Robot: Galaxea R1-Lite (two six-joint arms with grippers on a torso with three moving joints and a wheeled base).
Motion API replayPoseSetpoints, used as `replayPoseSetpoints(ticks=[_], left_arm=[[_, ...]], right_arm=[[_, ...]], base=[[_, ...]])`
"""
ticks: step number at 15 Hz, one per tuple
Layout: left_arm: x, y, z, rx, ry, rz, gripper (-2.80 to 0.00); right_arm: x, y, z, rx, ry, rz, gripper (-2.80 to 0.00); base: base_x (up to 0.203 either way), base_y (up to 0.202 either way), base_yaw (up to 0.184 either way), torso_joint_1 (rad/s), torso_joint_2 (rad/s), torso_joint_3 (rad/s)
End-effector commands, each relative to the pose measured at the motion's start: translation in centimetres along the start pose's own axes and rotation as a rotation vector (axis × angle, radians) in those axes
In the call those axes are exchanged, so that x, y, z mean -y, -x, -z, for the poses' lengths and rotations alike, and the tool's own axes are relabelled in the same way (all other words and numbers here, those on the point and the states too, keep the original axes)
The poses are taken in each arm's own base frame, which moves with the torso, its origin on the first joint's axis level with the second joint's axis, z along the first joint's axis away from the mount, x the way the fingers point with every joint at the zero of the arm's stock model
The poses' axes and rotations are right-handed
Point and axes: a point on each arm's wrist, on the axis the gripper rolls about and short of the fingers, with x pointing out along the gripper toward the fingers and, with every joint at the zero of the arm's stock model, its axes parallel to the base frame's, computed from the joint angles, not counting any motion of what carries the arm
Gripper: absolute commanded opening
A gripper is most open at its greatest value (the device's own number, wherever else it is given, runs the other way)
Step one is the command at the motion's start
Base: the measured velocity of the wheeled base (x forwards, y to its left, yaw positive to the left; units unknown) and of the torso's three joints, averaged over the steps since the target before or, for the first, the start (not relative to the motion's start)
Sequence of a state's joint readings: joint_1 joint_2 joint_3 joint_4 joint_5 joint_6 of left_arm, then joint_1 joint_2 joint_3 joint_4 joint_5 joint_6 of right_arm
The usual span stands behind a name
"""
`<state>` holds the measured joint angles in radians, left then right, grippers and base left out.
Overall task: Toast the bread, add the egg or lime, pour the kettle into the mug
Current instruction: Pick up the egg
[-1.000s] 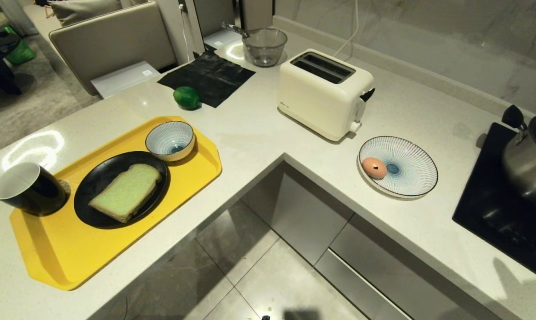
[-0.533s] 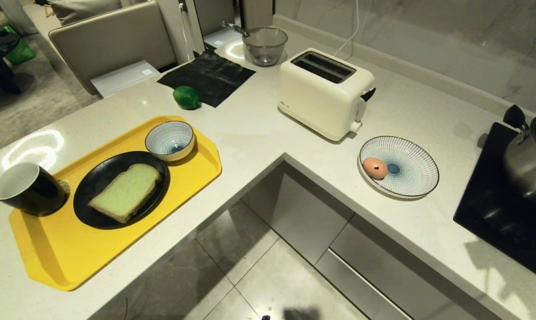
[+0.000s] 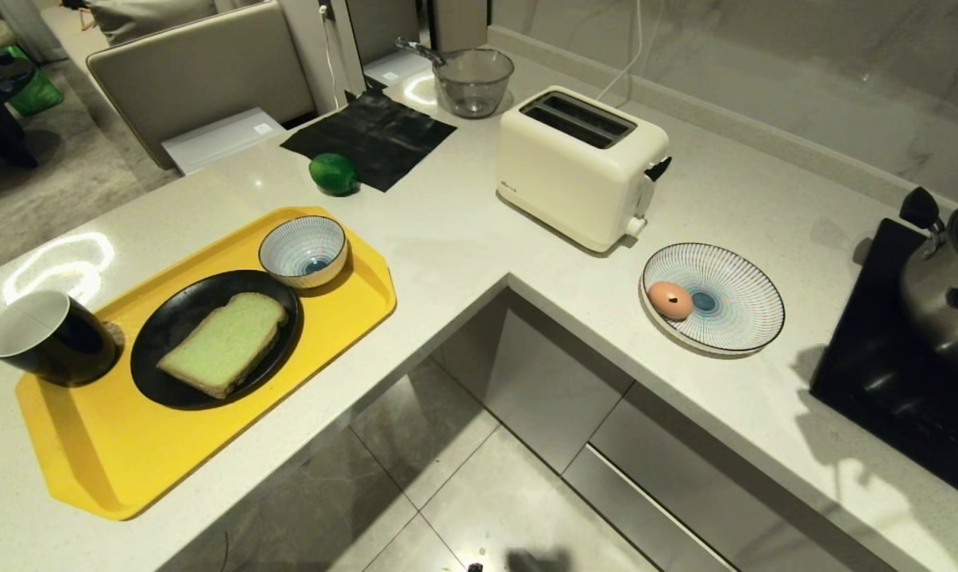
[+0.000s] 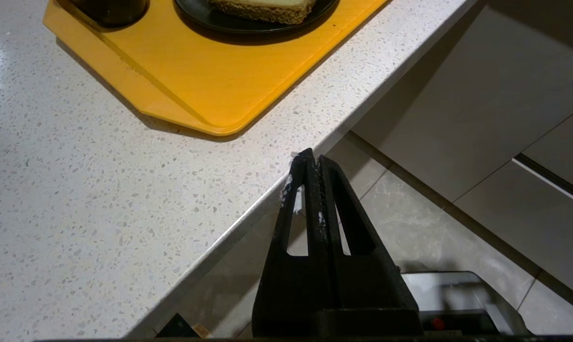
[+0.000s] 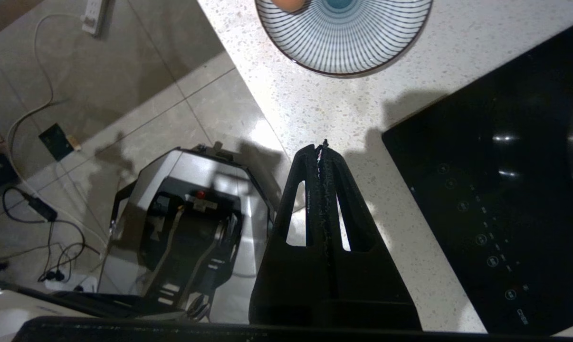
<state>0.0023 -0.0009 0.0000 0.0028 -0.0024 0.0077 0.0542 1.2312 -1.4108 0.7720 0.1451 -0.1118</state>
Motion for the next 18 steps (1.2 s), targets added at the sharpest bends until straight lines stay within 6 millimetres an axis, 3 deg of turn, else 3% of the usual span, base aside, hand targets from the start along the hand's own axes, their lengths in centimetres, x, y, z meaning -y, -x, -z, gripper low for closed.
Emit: replayPoseSetpoints(ticks=[1,3,4,5,11,18], left_arm=[[0.0,0.0,0.0,0.000,0.000,0.001,-2.80],[0.0,0.0,0.0,0.001,0.000,-0.001,-2.80],[0.0,0.0,0.0,0.000,0.000,0.002,-2.80],[0.0,0.0,0.0,0.000,0.000,0.002,-2.80],[0.0,0.0,0.0,0.000,0.000,0.001,-2.80],[0.0,0.0,0.0,0.000,0.000,0.002,-2.80]], right_arm=[[0.2,-2.0,-0.8,-0.045,0.003,-0.015,-2.80],[0.4,-3.5,-1.4,-0.066,0.012,-0.024,-2.80],[0.5,-4.3,-1.7,-0.062,0.017,-0.024,-2.34],[0.6,-5.0,-2.2,-0.046,0.021,-0.024,0.00],[1.4,-10.4,-3.3,-0.019,0.129,-0.038,0.00],[1.7,-13.7,-3.1,-0.050,0.300,-0.124,0.00]], base=[[0.000,0.000,0.000,0.000,0.00,0.000],[0.000,0.000,0.000,0.000,0.00,0.000],[0.000,0.000,0.000,0.000,0.00,0.000],[0.000,0.000,0.000,0.000,0.00,0.000],[0.000,0.000,0.000,0.000,0.00,0.000],[0.000,0.000,0.000,0.000,0.00,0.000]])
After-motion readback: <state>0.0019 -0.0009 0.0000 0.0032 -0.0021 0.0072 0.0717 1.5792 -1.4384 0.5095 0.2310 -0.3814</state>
